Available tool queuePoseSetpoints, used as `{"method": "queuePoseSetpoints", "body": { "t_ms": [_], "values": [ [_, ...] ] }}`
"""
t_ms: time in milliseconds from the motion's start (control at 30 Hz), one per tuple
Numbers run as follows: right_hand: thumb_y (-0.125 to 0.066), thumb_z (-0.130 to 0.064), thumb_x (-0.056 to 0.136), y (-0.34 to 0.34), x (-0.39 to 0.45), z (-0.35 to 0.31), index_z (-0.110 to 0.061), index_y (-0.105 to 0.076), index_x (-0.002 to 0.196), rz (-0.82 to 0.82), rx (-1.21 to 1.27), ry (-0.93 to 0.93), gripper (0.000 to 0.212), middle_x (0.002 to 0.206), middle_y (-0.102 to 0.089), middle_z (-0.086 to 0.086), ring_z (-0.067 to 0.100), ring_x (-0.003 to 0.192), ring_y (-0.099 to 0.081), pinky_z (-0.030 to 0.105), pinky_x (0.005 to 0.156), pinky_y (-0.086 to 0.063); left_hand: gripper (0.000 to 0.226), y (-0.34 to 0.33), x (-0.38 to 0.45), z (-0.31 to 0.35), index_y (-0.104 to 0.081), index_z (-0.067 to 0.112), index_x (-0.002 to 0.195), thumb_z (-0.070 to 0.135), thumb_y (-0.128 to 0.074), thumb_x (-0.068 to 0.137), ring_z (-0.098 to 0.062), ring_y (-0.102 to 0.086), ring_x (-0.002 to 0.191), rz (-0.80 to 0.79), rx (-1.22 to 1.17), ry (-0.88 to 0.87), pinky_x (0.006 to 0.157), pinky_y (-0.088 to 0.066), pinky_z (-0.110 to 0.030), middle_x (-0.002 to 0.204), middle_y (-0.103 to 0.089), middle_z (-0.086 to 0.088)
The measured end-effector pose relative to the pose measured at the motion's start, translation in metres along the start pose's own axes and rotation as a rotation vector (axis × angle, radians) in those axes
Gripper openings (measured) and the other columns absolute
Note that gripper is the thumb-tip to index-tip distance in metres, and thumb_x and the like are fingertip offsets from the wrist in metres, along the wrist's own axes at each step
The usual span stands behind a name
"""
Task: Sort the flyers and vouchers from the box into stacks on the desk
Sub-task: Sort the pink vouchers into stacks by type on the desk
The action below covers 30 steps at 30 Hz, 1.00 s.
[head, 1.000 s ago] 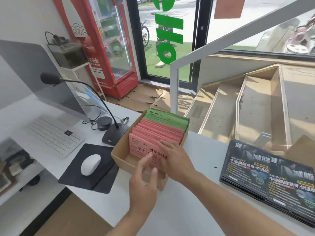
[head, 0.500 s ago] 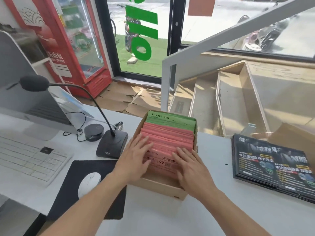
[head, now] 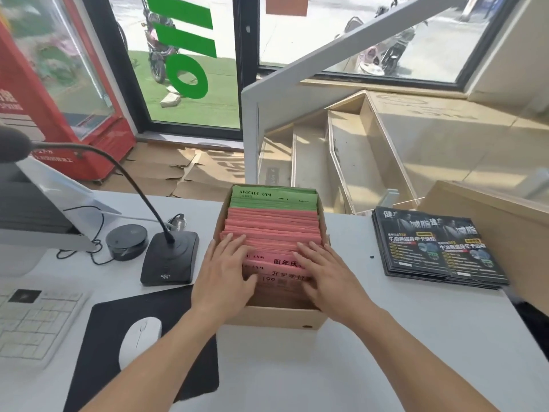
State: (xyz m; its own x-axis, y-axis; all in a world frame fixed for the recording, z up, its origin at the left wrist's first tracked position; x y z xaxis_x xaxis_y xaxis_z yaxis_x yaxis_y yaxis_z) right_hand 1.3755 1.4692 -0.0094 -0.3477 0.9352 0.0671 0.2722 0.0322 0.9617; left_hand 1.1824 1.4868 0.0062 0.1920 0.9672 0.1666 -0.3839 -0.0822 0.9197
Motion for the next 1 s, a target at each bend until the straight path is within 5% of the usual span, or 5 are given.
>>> {"method": "queuePoseSetpoints", "body": {
  "t_ms": [267,500,733,833,1000],
  "values": [
    [-0.059,-0.02,0.092,0.005,-0.002,-0.005,-0.034,-0.055,0.126,0.026,0.01,0.034,0.038,0.161,-0.03,-0.01,0.01,0.153,-0.011,0.024,0.121,0.009,0.043,0.002,-0.001,0.001,-0.055,0.034,0.129,0.042,-0.066,0.089,-0.011,-0.016,0.153,-0.002,-0.036,0.008,0.127,-0.004,-0.038,0.16,-0.034,0.012],
    [-0.069,-0.022,0.087,0.014,-0.005,-0.009,-0.033,-0.064,0.118,0.077,-0.04,0.047,0.033,0.132,-0.058,-0.014,0.013,0.133,-0.038,0.034,0.116,-0.031,0.03,0.003,-0.002,-0.001,-0.058,0.034,0.118,0.039,-0.065,0.09,-0.011,-0.016,0.153,0.006,-0.047,0.013,0.127,-0.002,-0.037,0.159,-0.036,0.011],
    [-0.057,-0.023,0.094,0.014,-0.001,-0.012,-0.035,-0.056,0.133,0.03,-0.041,0.002,0.041,0.118,-0.07,-0.014,0.007,0.121,-0.056,0.023,0.122,-0.007,0.024,0.001,-0.001,-0.001,-0.068,0.035,0.115,0.042,-0.061,0.093,-0.014,-0.012,0.154,0.005,-0.028,-0.007,0.127,0.001,-0.037,0.162,-0.032,0.009],
    [-0.058,-0.018,0.094,0.015,-0.002,-0.01,-0.032,-0.069,0.119,0.071,-0.073,0.027,0.031,0.112,-0.072,-0.013,0.012,0.112,-0.062,0.028,0.12,-0.024,0.016,0.004,-0.001,-0.002,-0.071,0.035,0.107,0.039,-0.066,0.093,-0.015,-0.014,0.154,0.045,-0.089,-0.025,0.127,-0.002,-0.039,0.16,-0.037,0.007],
    [-0.043,-0.035,0.105,0.074,-0.03,-0.018,-0.024,-0.069,0.114,0.457,0.134,0.025,0.03,0.098,-0.065,-0.007,0.017,0.074,-0.064,0.03,0.058,-0.053,0.017,0.046,-0.016,0.008,-0.078,0.025,0.095,0.018,-0.084,0.08,-0.016,-0.054,0.132,0.187,-0.517,-0.16,0.113,-0.04,-0.038,0.129,-0.068,0.009]
  ]
}}
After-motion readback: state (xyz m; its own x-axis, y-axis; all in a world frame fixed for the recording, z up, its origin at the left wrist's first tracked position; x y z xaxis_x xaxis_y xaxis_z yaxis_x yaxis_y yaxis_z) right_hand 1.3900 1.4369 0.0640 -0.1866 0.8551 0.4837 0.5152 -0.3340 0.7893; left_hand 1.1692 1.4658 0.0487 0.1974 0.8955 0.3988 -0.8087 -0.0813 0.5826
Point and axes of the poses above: each hand's wrist, its own x-axis towards the middle knuckle, its own y-axis out of the back of the hand, z = x × y, the point moved 9 cm from there along x, towards the middle knuckle
